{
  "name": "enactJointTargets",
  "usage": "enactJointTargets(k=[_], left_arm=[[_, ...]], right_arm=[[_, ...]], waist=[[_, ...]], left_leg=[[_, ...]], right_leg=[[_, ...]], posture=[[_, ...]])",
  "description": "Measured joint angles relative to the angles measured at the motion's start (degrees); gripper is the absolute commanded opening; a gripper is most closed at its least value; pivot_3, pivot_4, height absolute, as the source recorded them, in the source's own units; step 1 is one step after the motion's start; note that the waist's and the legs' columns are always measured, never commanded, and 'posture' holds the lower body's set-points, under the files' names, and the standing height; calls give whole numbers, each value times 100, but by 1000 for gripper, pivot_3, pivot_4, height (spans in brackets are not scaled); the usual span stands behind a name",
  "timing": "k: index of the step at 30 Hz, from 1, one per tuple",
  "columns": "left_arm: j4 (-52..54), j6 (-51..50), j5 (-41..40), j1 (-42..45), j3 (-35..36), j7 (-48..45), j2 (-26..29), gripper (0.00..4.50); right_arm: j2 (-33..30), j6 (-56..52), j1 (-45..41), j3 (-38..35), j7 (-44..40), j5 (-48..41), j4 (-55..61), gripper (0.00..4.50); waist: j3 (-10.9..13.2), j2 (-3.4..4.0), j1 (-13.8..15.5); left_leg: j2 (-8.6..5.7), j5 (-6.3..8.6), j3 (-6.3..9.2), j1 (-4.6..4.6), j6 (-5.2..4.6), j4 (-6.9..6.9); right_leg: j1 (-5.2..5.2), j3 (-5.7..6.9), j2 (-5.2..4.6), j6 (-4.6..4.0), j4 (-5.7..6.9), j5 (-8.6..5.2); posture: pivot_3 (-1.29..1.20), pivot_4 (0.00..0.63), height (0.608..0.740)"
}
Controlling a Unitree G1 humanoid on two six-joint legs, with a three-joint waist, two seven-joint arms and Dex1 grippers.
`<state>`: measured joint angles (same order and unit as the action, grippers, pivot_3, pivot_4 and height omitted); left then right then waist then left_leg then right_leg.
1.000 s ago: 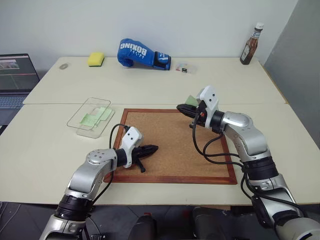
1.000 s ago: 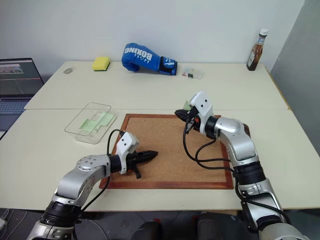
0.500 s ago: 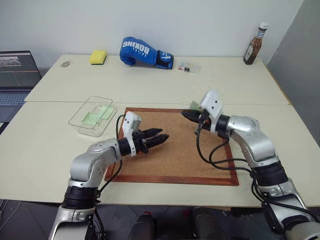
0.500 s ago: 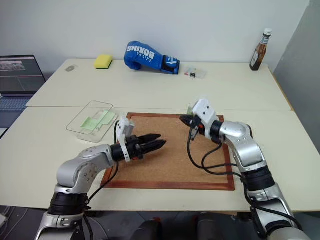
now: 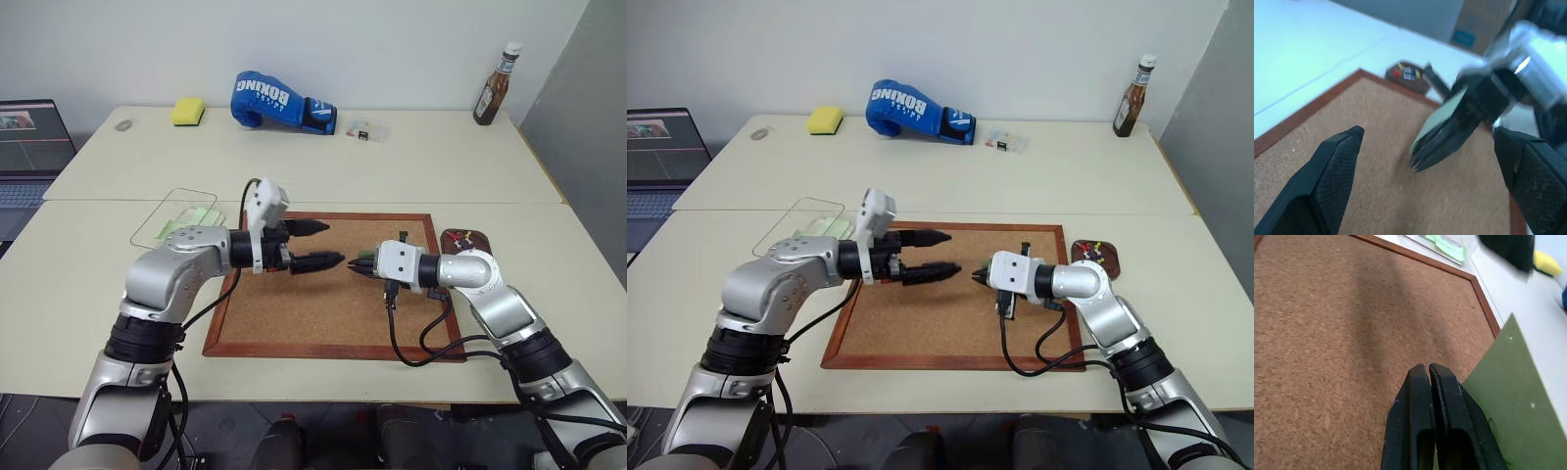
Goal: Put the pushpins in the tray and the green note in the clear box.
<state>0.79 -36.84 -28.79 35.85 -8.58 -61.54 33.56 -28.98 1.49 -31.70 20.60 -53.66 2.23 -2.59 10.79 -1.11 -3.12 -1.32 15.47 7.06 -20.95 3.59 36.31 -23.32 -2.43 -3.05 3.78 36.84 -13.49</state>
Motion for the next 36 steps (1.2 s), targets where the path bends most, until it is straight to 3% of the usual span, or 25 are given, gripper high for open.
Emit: enactJointTargets(k=[6, 13, 19, 36], left_arm=[[-571, 823, 513, 437, -302, -529, -104, 4482], [-841, 1072, 671, 522, -360, -630, -487, 4482], [-848, 1101, 734, 567, -358, -537, -759, 3472], [-1007, 1067, 742, 616, -325, -553, -869, 397]], right_arm=[[76, 40, -112, 2, -52, 2, 21, 0], [130, -61, -129, 4, -92, 2, 239, 0], [210, -89, -129, 5, -92, 4, 243, 0], [220, -214, -129, 5, -90, 8, 251, 0]], waist=[[2, -3, 23], [2, -3, 24], [2, -3, 23], [2, -3, 21]], left_leg=[[-1, 0, 1, -1, 0, 0], [-1, 0, 3, -2, -1, 0], [-1, 0, 3, -2, -1, 0], [-1, 0, 3, -1, -1, 1]], right_leg=[[0, 0, 0, 0, 1, 0], [-1, 1, 0, 0, 2, 0], [-1, 1, 0, 0, 3, 0], [-1, 1, 0, 0, 4, 0]], posture=[[0, 150, 740], [0, 150, 740], [0, 150, 740], [0, 150, 740]])
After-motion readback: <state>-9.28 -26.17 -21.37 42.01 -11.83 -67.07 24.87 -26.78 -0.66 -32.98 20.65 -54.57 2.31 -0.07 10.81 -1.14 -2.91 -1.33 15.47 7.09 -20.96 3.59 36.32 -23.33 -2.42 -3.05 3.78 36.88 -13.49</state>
